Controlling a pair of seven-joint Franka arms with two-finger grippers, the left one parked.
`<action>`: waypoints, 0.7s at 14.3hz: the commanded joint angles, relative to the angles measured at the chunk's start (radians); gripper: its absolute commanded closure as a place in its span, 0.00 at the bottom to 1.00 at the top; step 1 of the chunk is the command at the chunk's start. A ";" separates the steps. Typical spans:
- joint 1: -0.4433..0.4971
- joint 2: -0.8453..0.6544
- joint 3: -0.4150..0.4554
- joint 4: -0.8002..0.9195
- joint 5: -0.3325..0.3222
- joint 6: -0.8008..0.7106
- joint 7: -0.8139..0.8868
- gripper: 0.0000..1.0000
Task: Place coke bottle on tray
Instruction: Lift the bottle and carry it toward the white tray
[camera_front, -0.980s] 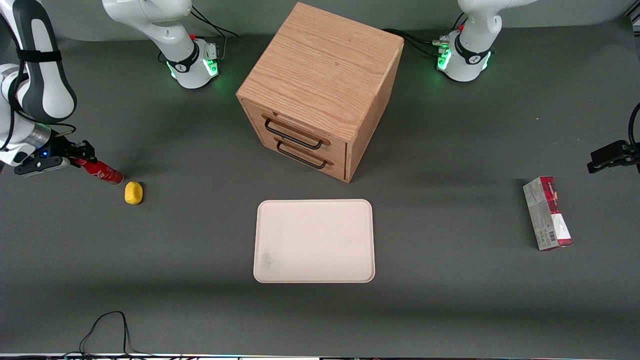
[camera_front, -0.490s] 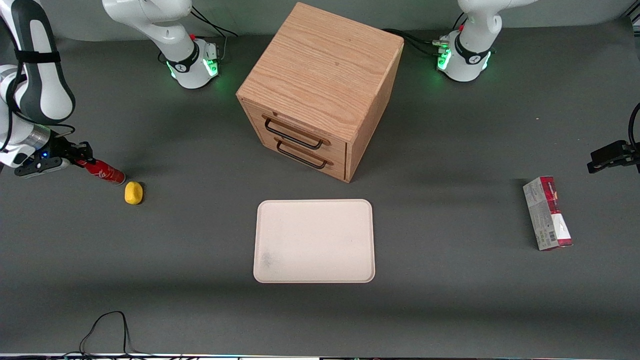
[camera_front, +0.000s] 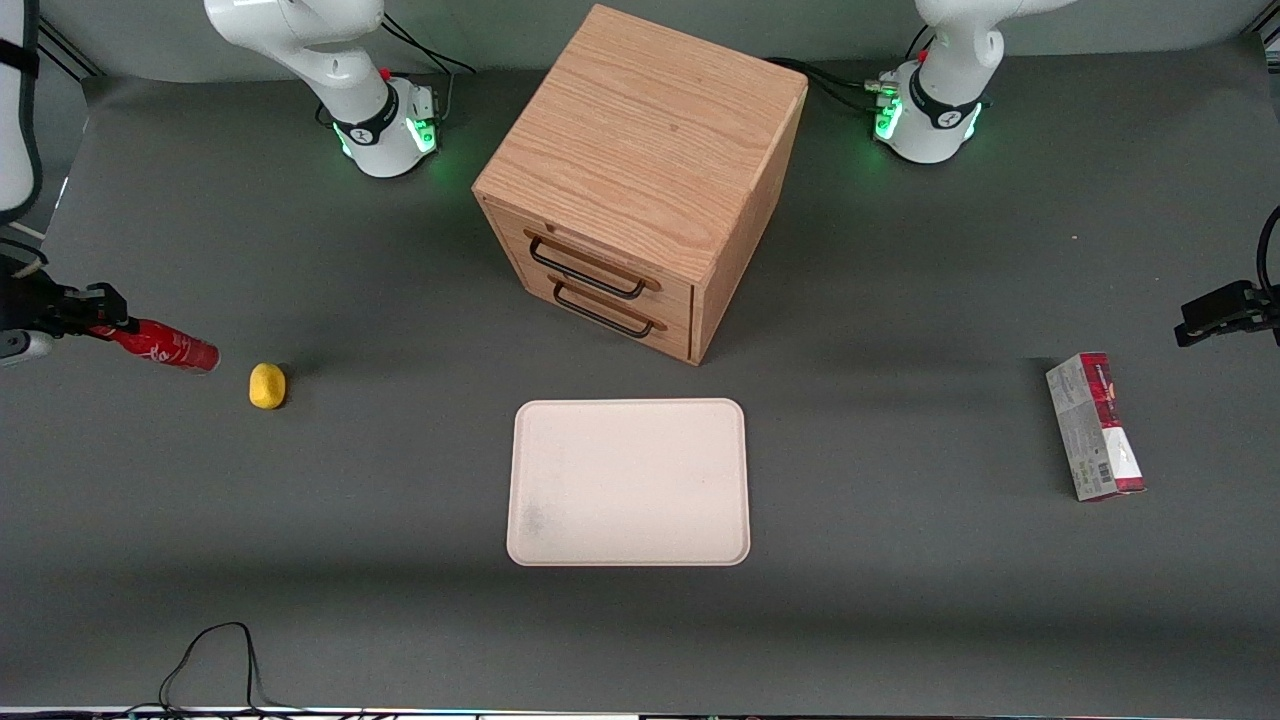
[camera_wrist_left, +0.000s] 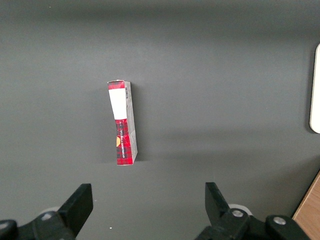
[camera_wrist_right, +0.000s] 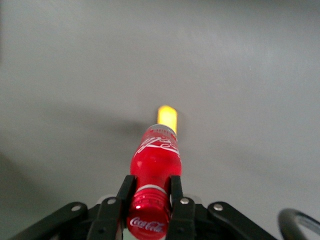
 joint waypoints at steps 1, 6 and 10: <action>-0.001 0.120 0.104 0.296 0.020 -0.166 0.133 1.00; 0.000 0.293 0.284 0.658 0.100 -0.270 0.229 1.00; 0.003 0.471 0.508 0.841 0.091 -0.236 0.420 1.00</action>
